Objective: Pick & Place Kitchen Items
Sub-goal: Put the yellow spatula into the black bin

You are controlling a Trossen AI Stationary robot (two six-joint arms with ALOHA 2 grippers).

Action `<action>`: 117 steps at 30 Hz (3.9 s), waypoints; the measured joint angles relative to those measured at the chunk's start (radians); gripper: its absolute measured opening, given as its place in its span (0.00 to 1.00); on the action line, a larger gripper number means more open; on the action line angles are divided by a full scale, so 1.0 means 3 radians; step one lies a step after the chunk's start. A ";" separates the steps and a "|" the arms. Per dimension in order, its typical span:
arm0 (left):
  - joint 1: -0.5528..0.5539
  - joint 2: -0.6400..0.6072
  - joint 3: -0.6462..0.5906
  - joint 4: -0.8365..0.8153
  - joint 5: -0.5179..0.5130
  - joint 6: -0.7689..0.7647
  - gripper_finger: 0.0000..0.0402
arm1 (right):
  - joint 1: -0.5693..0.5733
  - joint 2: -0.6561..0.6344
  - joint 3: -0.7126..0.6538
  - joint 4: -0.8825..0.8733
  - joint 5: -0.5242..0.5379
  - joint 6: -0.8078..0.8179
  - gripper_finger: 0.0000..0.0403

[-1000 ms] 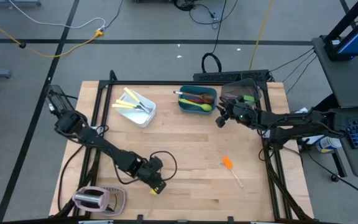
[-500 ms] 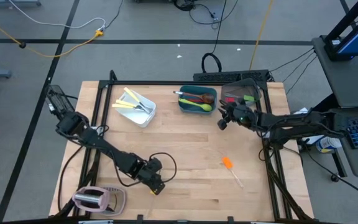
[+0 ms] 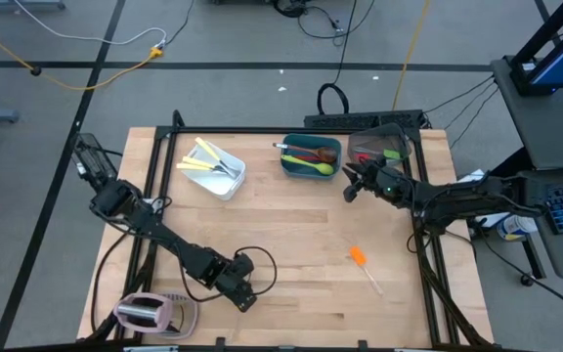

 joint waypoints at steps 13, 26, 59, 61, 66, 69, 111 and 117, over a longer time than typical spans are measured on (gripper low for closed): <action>-0.0007 0.0018 -0.0013 0.0207 -0.0008 0.0148 0.16 | 0.0000 0.0000 -0.0006 0.0010 0.0000 0.0000 0.19; 0.0116 -0.0043 -0.0021 0.0219 0.0110 0.0317 0.01 | 0.0000 0.0000 -0.0006 0.0012 -0.0081 0.0011 0.19; 0.1525 -0.0731 -0.0015 0.2090 -0.0798 0.4347 0.00 | 0.1200 0.1012 0.0059 0.2160 -0.0862 0.0615 0.41; 0.1579 -0.0731 -0.0015 0.2151 -0.0660 0.4397 0.00 | 0.1202 0.1128 0.0112 0.2249 -0.0865 0.0592 0.40; 0.1688 -0.0731 -0.0015 0.2254 -0.0508 0.4443 0.00 | 0.1200 0.1382 0.0324 0.2308 -0.0869 0.0342 0.40; 0.1736 -0.0731 -0.0015 0.2252 -0.0492 0.4448 0.00 | 0.1202 0.1477 0.0432 0.2305 -0.0890 0.0227 0.40; 0.1699 -0.0734 -0.0011 0.1641 -0.0753 0.3556 0.21 | 0.0823 0.0344 0.0529 0.0718 0.0072 -0.0945 0.04; 0.1675 -0.0734 -0.0013 0.1483 -0.0757 0.3374 0.22 | 0.0683 -0.0329 0.0527 0.0127 0.0699 -0.1443 0.04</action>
